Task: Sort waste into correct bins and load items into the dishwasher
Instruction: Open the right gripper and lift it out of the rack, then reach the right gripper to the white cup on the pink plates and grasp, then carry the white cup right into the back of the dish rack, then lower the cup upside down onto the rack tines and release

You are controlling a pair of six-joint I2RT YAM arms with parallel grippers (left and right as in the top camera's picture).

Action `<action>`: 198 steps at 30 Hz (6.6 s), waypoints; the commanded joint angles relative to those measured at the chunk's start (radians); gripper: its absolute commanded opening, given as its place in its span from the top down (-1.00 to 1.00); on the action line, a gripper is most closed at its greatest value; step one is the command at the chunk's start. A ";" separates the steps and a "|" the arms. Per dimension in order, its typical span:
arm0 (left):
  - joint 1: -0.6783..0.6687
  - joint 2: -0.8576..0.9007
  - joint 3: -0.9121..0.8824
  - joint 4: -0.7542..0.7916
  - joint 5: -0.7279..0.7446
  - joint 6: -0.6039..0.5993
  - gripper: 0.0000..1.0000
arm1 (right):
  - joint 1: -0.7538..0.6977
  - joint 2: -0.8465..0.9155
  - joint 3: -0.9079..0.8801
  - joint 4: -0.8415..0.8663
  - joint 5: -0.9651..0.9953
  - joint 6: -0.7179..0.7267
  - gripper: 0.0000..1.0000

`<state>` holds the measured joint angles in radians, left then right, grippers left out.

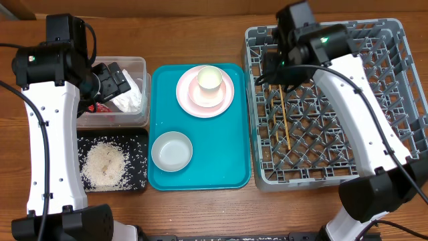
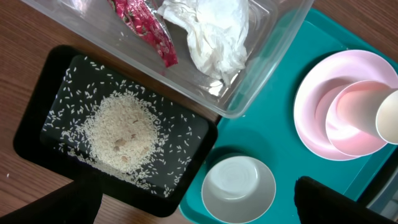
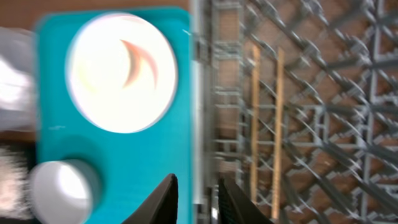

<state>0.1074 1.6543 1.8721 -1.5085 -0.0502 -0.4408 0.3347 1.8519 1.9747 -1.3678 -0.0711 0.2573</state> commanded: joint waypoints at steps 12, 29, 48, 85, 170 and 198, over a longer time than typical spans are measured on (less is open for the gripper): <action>0.003 0.002 0.002 -0.002 -0.009 0.015 -0.99 | 0.115 0.134 0.251 0.067 -0.077 -0.058 0.52; 0.003 0.002 0.002 -0.002 -0.009 0.015 -1.00 | 0.311 0.342 0.250 0.212 0.094 -0.150 0.39; 0.003 0.002 0.002 -0.002 -0.009 0.015 -1.00 | 0.309 0.463 0.219 0.283 0.097 -0.162 0.37; 0.003 0.002 0.002 -0.002 -0.009 0.015 -0.99 | 0.304 0.464 0.147 0.308 0.127 -0.240 0.55; 0.003 0.002 0.002 -0.002 -0.009 0.015 -1.00 | -0.447 0.565 0.090 0.258 -1.316 -0.733 0.92; 0.003 0.002 0.002 -0.002 -0.009 0.015 -1.00 | -0.426 0.565 0.086 0.264 -1.316 -0.734 0.92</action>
<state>0.1074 1.6543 1.8721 -1.5085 -0.0498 -0.4408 -0.1062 2.4226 2.0651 -1.1042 -1.3788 -0.4683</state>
